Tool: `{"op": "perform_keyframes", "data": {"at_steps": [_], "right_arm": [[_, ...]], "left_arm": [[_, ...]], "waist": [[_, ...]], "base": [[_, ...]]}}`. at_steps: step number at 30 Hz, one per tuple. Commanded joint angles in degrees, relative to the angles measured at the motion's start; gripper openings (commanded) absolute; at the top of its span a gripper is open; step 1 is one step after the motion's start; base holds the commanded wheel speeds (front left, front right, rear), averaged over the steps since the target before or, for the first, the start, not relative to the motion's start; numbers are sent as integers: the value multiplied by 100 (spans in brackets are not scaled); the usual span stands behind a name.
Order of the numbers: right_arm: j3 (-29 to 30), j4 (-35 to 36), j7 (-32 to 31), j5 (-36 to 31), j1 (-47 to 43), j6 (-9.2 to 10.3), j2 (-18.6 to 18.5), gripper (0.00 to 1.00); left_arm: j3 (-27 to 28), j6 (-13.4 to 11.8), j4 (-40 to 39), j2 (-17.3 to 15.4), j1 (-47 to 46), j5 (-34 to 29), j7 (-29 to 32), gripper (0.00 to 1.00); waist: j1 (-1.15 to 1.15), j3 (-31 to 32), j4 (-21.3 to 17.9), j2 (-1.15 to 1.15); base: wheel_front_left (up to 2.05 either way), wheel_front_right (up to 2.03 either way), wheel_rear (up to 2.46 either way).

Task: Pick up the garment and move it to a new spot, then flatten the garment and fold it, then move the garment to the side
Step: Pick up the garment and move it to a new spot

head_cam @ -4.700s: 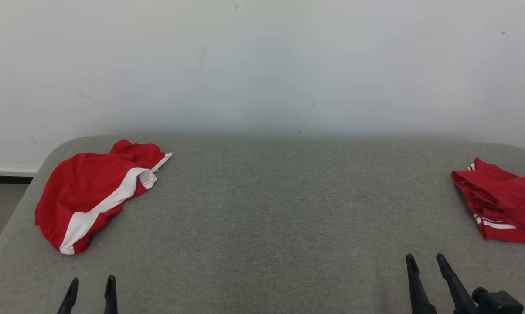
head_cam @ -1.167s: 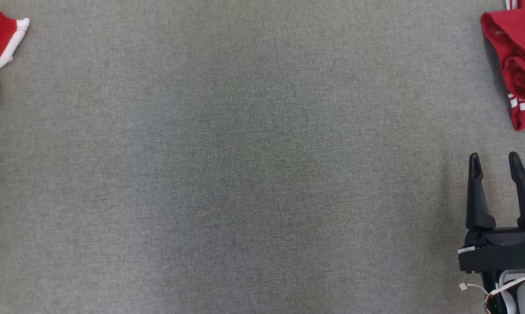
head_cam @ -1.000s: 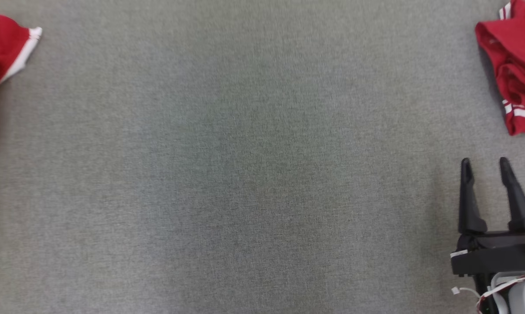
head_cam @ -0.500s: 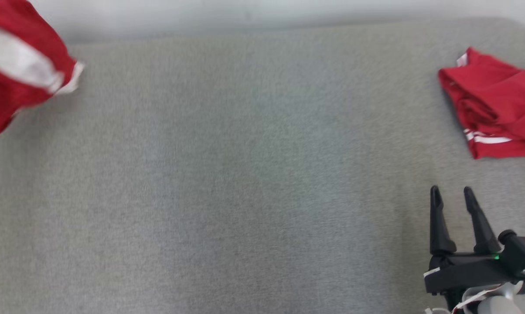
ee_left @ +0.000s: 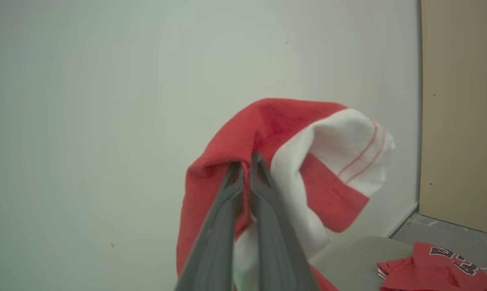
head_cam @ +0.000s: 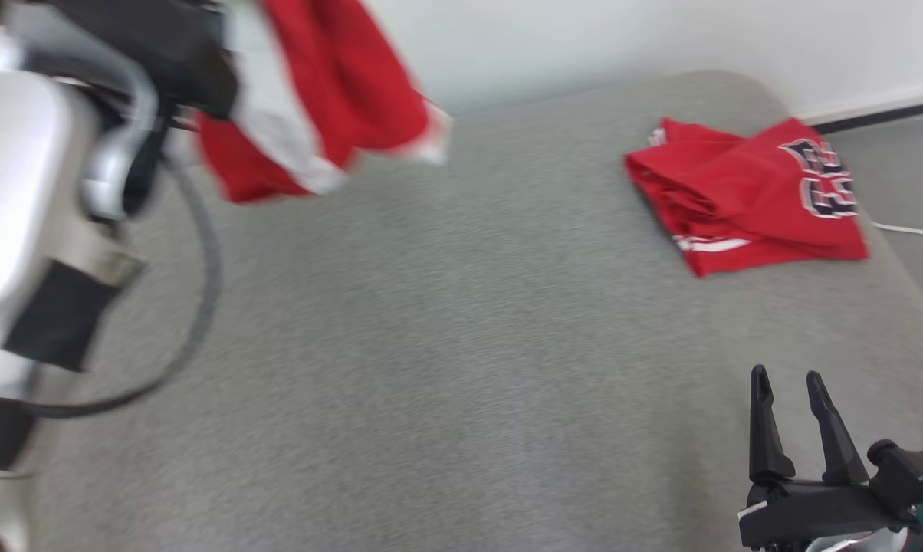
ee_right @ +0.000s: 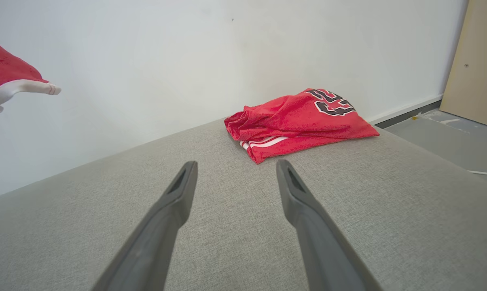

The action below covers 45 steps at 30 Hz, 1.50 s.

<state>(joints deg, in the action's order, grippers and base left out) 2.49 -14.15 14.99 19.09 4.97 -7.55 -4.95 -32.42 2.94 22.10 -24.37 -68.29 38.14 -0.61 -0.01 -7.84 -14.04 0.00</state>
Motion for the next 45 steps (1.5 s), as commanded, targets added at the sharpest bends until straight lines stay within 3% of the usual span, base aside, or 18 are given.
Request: {"op": "perform_keyframes", "data": {"at_steps": [1, 6, 12, 19, 23, 31, 32, 33, 34, 45], "right_arm": [[29, -2, 24, 51, -71, 15, 27, 100], [141, 20, 25, 65, -125, 15, 71, 100], [230, 51, 25, 35, -149, 15, 112, 100], [334, 37, 25, -31, -235, 15, 139, 100], [340, 12, 26, -52, -210, 15, 68, 100], [313, -16, 25, -106, -286, 15, -46, 100], [305, -21, 26, -111, -289, 15, -63, 100], [301, -29, 26, -101, -290, 15, -83, 100], [265, -33, 26, -95, -295, 15, -94, 100], [140, 30, 25, -22, -506, 15, -231, 100]], "left_arm": [[-35, -76, -115, 212, 128, 81, 5, 0], [-127, -322, -321, 842, 465, 305, -137, 0], [-287, -492, -309, 1124, 1151, 432, -307, 0], [-95, -718, -149, 876, 2686, 799, -756, 0], [153, -837, -27, 546, 3746, 1028, -1081, 0], [638, -878, 55, 241, 5149, 1177, -1424, 0], [664, -882, 47, 217, 5243, 1082, -1445, 20], [692, -883, 21, 196, 5310, 978, -1457, 72], [749, -891, -2, 192, 5369, 892, -1456, 100], [1793, -754, -935, 436, 6240, -612, -1458, 100]], "waist": [[1, 226, -460, 0], [1, 158, -641, 0], [1, 83, -676, 0], [1, 77, -489, 0], [1, 103, -358, 0], [1, 227, -62, 0], [1, 256, -28, 0], [1, 287, 14, 0], [1, 315, 46, 0], [1, 838, 630, 0]], "base": [[0, 0, 0], [0, 0, 0], [0, 0, 0], [0, 0, 0], [0, 0, 0], [0, 0, 0], [0, 0, 0], [0, 0, 0], [0, 0, 0], [0, 0, 0]]}}
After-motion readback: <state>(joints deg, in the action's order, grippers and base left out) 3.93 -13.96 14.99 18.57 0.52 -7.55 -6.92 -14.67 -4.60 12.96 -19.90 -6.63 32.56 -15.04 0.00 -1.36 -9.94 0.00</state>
